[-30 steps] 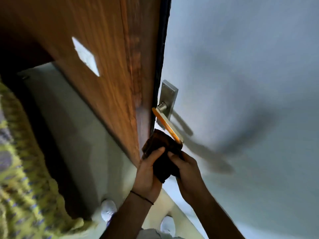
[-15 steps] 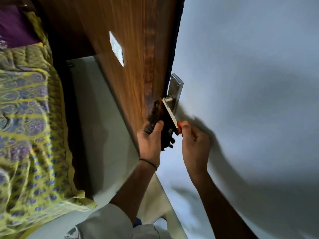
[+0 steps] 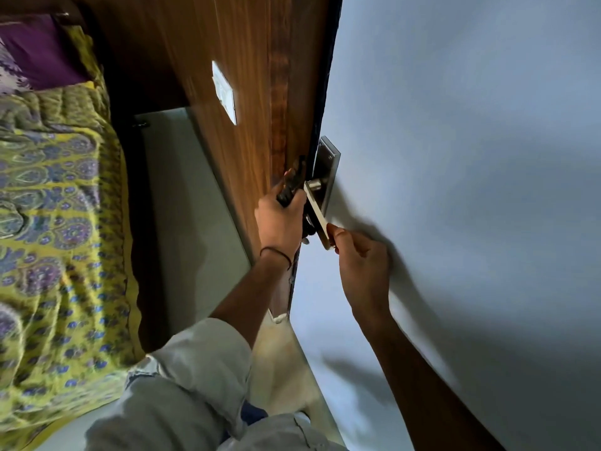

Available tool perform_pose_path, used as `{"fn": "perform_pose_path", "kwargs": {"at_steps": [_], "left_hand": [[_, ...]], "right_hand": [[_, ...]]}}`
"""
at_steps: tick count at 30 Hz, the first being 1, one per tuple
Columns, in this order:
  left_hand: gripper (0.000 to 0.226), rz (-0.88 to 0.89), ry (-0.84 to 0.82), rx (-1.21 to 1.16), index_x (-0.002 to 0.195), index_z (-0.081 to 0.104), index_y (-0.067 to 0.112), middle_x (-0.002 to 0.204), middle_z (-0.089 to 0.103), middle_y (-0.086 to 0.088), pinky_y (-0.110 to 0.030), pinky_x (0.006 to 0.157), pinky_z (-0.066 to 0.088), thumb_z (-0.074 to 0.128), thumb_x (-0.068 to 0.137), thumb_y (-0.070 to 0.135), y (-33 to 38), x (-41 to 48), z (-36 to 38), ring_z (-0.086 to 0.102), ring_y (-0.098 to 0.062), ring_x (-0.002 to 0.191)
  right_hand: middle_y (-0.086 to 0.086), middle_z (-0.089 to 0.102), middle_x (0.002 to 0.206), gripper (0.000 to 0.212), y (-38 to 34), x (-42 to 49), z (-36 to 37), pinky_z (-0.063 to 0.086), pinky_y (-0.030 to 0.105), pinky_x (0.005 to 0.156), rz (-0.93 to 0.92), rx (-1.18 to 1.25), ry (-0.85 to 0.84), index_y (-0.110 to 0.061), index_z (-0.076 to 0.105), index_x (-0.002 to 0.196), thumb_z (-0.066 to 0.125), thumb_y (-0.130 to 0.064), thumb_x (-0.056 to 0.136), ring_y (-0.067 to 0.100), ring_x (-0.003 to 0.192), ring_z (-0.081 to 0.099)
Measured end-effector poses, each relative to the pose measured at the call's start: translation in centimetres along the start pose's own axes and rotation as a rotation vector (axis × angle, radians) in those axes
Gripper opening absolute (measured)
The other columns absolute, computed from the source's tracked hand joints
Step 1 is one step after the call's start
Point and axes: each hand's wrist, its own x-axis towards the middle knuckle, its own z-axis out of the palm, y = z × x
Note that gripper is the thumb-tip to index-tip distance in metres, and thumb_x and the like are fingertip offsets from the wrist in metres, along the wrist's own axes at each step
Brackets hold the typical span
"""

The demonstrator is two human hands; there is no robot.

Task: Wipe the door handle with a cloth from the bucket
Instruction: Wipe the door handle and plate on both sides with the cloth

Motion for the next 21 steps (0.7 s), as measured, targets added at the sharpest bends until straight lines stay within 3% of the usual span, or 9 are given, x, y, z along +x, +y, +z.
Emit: {"fn": "perform_pose_path", "kwargs": {"at_steps": [2, 4, 8, 10, 12, 14, 16, 18, 21], "left_hand": [[0.026, -0.006, -0.018, -0.016, 0.066, 0.057, 0.015, 0.051, 0.052, 0.005, -0.019, 0.04, 0.04, 0.061, 0.091, 0.008, -1.0, -1.5, -0.3, 0.05, -0.009, 0.044], [0.027, -0.001, -0.055, -0.03, 0.066, 0.06, 0.014, 0.042, 0.056, 0.01, -0.013, 0.04, 0.04, 0.062, 0.09, 0.003, -2.0, -4.4, -0.6, 0.053, -0.002, 0.037], [0.017, -0.001, -0.132, -0.081, 0.075, 0.066, 0.0, 0.042, 0.058, 0.012, -0.011, 0.04, 0.041, 0.062, 0.091, -0.001, -2.7, -8.3, -0.8, 0.053, 0.0, 0.037], [0.023, -0.034, -0.079, -0.108, 0.068, 0.063, 0.004, 0.042, 0.055, 0.009, -0.015, 0.039, 0.04, 0.061, 0.091, 0.001, -2.0, -6.2, -0.4, 0.05, -0.001, 0.036], [0.029, -0.048, 0.003, -0.096, 0.061, 0.057, 0.012, 0.046, 0.05, 0.009, -0.018, 0.042, 0.037, 0.061, 0.089, 0.006, -0.8, -3.1, 0.1, 0.045, -0.007, 0.041], [0.024, -0.042, 0.032, -0.059, 0.067, 0.057, 0.013, 0.053, 0.049, 0.002, -0.021, 0.043, 0.036, 0.061, 0.09, 0.011, 0.1, -0.4, 0.4, 0.045, -0.014, 0.05], [0.017, -0.047, 0.007, -0.02, 0.076, 0.061, 0.012, 0.057, 0.05, 0.001, -0.021, 0.043, 0.04, 0.06, 0.092, 0.013, -0.1, 0.8, 0.3, 0.049, -0.017, 0.055], [0.013, -0.045, 0.006, -0.037, 0.085, 0.066, 0.006, 0.059, 0.053, -0.001, -0.028, 0.049, 0.045, 0.061, 0.091, 0.016, -0.9, 0.3, 0.0, 0.051, -0.021, 0.059], [0.023, -0.046, -0.006, -0.09, 0.077, 0.065, 0.003, 0.062, 0.059, -0.008, -0.039, 0.051, 0.048, 0.061, 0.082, 0.025, -3.0, -3.1, -0.5, 0.054, -0.02, 0.058]], "right_hand": [[-0.015, 0.052, 0.043, 0.028, 0.0, 0.0, 0.0, 0.037, 0.022, 0.057, -0.008, -0.002, 0.0, -0.019, 0.067, 0.068, 0.061, -0.019, 0.095, 0.003, 0.047, 0.045], [-0.009, 0.059, 0.049, 0.028, 0.0, 0.0, 0.0, 0.04, 0.022, 0.057, -0.031, 0.019, -0.002, -0.01, 0.071, 0.07, 0.061, -0.016, 0.095, 0.0, 0.048, 0.048], [0.011, 0.071, 0.064, 0.027, 0.0, 0.0, -0.1, 0.047, 0.03, 0.058, -0.078, 0.048, -0.01, 0.001, 0.075, 0.081, 0.06, -0.017, 0.094, 0.018, 0.058, 0.059], [-0.002, 0.073, 0.063, 0.023, 0.0, 0.1, -0.1, 0.049, 0.024, 0.06, -0.067, 0.063, -0.015, -0.004, 0.079, 0.084, 0.06, -0.013, 0.094, 0.009, 0.061, 0.063], [-0.016, 0.059, 0.047, 0.024, 0.0, 0.1, -0.1, 0.041, 0.016, 0.054, -0.052, 0.056, -0.021, -0.014, 0.078, 0.08, 0.06, -0.011, 0.095, 0.0, 0.049, 0.052], [-0.015, 0.048, 0.04, 0.025, 0.0, 0.1, -0.1, 0.033, 0.015, 0.051, -0.035, 0.05, -0.026, -0.018, 0.069, 0.072, 0.06, -0.013, 0.095, 0.003, 0.043, 0.042], [-0.012, 0.044, 0.039, 0.032, 0.0, 0.1, -0.1, 0.03, 0.015, 0.048, -0.035, 0.058, -0.029, -0.018, 0.064, 0.065, 0.06, -0.014, 0.096, 0.006, 0.042, 0.038], [-0.014, 0.044, 0.038, 0.04, 0.0, 0.0, -0.1, 0.029, 0.015, 0.048, -0.053, 0.039, -0.024, -0.028, 0.057, 0.058, 0.06, -0.014, 0.096, 0.005, 0.041, 0.039], [-0.017, 0.051, 0.041, 0.032, 0.1, 0.0, 0.0, 0.034, 0.014, 0.05, -0.074, 0.039, -0.012, -0.018, 0.069, 0.064, 0.061, -0.012, 0.095, 0.001, 0.043, 0.046]]}}
